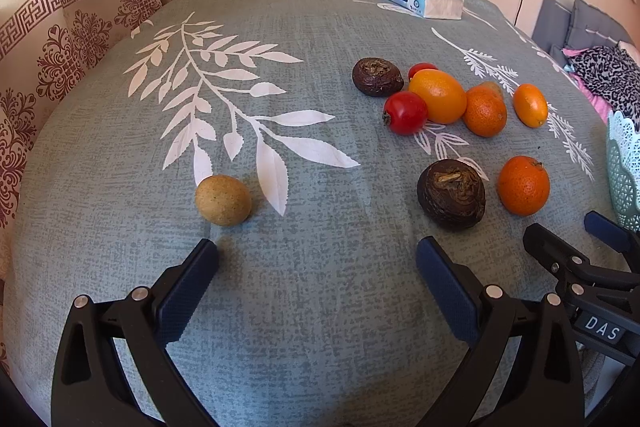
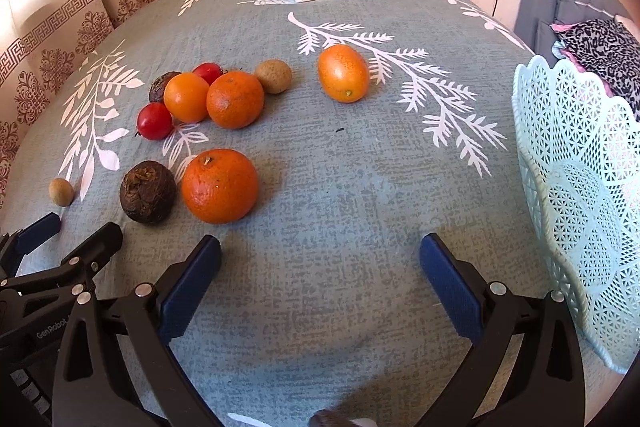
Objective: Organize fruits
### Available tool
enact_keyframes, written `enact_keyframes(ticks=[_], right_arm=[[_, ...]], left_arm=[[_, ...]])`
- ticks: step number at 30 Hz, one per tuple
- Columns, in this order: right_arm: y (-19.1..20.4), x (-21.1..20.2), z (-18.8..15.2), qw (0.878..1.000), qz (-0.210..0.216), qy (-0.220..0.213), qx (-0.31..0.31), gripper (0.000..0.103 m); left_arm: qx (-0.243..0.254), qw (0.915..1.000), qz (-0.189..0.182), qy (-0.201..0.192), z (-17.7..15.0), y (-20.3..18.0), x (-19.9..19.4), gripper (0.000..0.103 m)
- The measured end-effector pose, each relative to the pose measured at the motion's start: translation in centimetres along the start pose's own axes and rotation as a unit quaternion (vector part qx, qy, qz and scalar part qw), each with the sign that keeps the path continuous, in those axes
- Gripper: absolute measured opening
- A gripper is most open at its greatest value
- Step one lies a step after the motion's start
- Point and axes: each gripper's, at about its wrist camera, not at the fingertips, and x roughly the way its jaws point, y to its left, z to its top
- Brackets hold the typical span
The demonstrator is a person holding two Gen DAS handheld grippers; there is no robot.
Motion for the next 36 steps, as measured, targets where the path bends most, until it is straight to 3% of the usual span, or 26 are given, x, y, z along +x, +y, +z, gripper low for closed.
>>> enact_keyframes(ticks=[36], right_arm=[[0.12, 0.10, 0.02, 1.000, 0.002, 0.005, -0.008, 0.101]], left_arm=[[-0.001, 1.0000, -0.001, 0.000, 0.18, 0.21, 0.15, 0.098]])
